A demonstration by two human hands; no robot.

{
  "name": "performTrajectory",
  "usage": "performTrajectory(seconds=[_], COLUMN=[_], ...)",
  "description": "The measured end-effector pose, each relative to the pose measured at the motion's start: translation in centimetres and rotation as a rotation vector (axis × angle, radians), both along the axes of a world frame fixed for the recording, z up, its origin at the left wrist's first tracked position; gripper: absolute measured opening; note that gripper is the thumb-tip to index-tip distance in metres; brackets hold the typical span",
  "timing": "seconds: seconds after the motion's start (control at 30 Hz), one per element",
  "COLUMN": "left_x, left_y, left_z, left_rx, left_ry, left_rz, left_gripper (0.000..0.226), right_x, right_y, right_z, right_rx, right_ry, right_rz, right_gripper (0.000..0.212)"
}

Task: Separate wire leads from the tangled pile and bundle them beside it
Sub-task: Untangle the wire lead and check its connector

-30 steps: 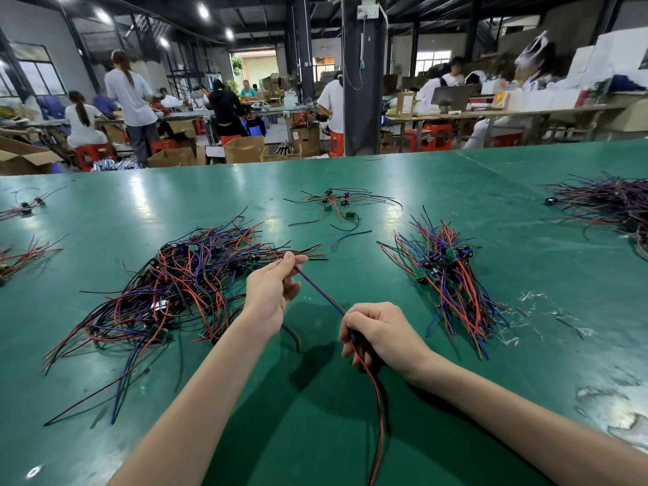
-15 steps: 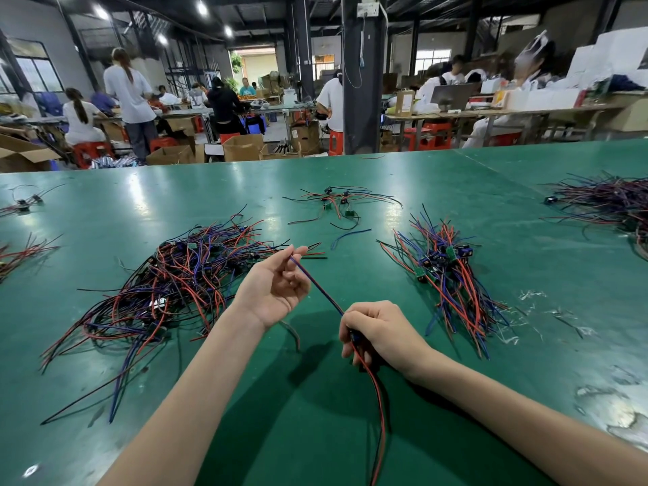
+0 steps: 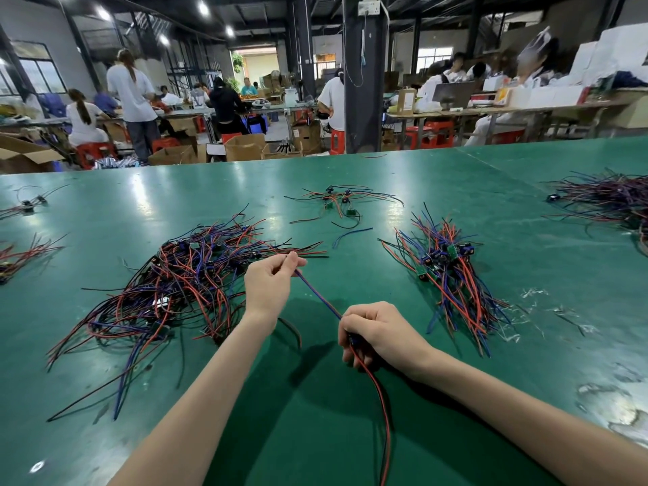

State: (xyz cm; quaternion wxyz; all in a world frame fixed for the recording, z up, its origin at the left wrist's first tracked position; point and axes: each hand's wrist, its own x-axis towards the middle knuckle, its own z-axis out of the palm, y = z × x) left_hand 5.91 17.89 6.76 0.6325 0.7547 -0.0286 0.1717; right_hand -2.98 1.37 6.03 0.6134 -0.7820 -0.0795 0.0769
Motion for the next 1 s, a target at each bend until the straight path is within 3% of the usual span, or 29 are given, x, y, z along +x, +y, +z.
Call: performTrajectory(seconds=[0.07,0.2,0.6,1.0], left_x=[0.1,0.2,0.3,-0.5], left_y=[0.0,0.1,0.3,-0.8], left_z=[-0.2,-0.2,0.4,0.6], left_rx=[0.094,0.071,-0.243,-0.173], left_ry=[-0.054,-0.03,0.131,0.081], left_rz=[0.017,0.011,-0.11,-0.178], left_gripper=[0.023,0.023,0.025,0.024], right_x=[0.1,0.2,0.1,-0.2], right_y=[0.0,-0.1,-1.4,-1.4], right_z=[0.0,-0.1,1.0,1.4], right_rx=[0.007,0.016,0.021,0.061], right_ry=[0.004,0.012,0.06,0.216], right_rz=[0.006,0.018,0.298,0.491], right_gripper=[0.022,0.018,0.012,0.016])
